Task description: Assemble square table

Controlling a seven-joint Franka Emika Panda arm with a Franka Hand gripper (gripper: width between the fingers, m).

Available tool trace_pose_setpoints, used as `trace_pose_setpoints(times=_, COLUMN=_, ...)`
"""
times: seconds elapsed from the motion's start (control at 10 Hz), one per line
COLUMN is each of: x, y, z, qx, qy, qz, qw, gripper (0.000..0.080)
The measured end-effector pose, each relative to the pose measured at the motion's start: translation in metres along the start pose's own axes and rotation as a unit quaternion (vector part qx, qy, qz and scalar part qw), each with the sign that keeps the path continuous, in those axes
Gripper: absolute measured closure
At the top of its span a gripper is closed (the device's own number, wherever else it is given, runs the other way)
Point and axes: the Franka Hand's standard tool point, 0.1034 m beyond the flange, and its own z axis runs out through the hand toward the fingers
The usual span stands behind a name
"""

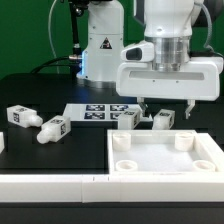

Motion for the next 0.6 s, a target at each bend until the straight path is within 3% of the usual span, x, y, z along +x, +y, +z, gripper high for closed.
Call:
trace_pose_setpoints(times=0.1, x=0.001, y=0.0005, z=-0.0009, qx=0.0, qy=0.001, qz=-0.002, qw=1.0, gripper=0.0275)
trace_pose_setpoints(times=0.2, x=0.0012, y=0.0008, z=-0.0008, qx=0.0, qy=0.001, qz=-0.001, qw=1.0, gripper=0.0275)
trace_pose_setpoints(times=0.3, x=0.0009, y=0.0008, z=-0.0005, qx=0.0, qy=0.0, qz=-0.001, qw=1.0, gripper=0.0457)
trace_pose_setpoints(times=0.4, x=0.0011, y=0.0007, z=-0.0006, qx=0.0, qy=0.001, qz=-0.001, qw=1.0, gripper=0.0519)
trace_pose_setpoints(times=0.6, x=-0.0007, y=-0.0013, z=-0.0009, qx=0.0, qy=0.001, qz=-0.003, qw=1.0, gripper=0.0519)
